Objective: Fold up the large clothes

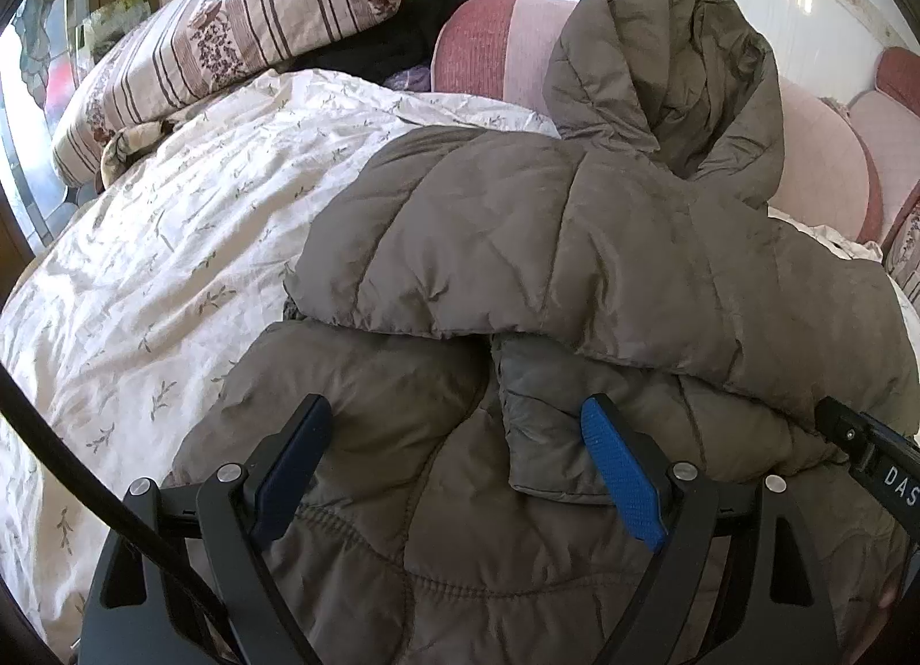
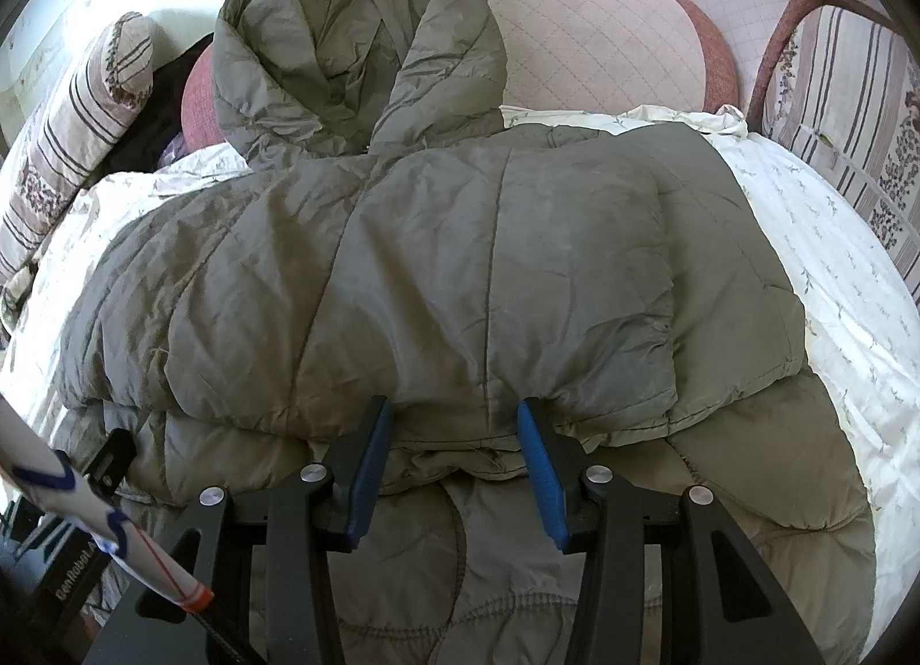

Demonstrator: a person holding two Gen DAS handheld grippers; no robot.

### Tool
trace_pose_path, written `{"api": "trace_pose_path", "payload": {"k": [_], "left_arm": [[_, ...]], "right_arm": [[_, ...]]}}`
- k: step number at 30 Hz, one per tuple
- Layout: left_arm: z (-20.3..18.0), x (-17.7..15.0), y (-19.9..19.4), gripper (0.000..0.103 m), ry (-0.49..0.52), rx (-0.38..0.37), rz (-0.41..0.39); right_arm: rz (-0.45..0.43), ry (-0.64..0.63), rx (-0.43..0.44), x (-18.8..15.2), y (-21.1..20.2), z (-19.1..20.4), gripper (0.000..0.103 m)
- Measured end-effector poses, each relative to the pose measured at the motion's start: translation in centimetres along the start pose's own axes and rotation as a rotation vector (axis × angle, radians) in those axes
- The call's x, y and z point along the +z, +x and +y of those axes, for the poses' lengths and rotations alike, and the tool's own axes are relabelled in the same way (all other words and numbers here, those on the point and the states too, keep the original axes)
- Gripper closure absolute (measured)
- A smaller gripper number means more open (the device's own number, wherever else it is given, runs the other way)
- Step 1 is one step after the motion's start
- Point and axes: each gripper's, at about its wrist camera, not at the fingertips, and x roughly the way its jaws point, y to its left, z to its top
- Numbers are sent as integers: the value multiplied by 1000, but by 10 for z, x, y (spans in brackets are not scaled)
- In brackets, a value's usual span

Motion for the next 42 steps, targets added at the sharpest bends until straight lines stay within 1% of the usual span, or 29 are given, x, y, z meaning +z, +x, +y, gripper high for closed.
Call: {"api": "trace_pose_path", "payload": {"k": [4,17,20,22,26,30,33,37,42], "left_arm": [[-1,1,-4,15,5,-3,-12],[-1,2,-2,15,-1,-4,-10],[0,4,-4,15,-4,-17,-8],[4,8,-10,15,-9,-27,-22],[17,19,-21,15,-31,8,-80],[32,30,-21,15,-59,3,-73],[38,35,-22,15,-76,-4,-63],[43,41,-32,15,-71,-19,-77],[45,46,-49,15,-53,-52,-102]], "right_arm": [[2,9,10,1,-1,-1,52],[0,6,12,1,0,0,51],[-15,12,24,3,-8,-2,51],[-34,21,36,5,-16,-5,51],[-65,47,29,8,-26,-15,51],[-67,77,33,9,-34,-25,51],[-89,81,37,8,-49,-28,51],[-130,79,24,-3,-82,-31,51],[-116,94,18,-25,-117,-38,51]]}}
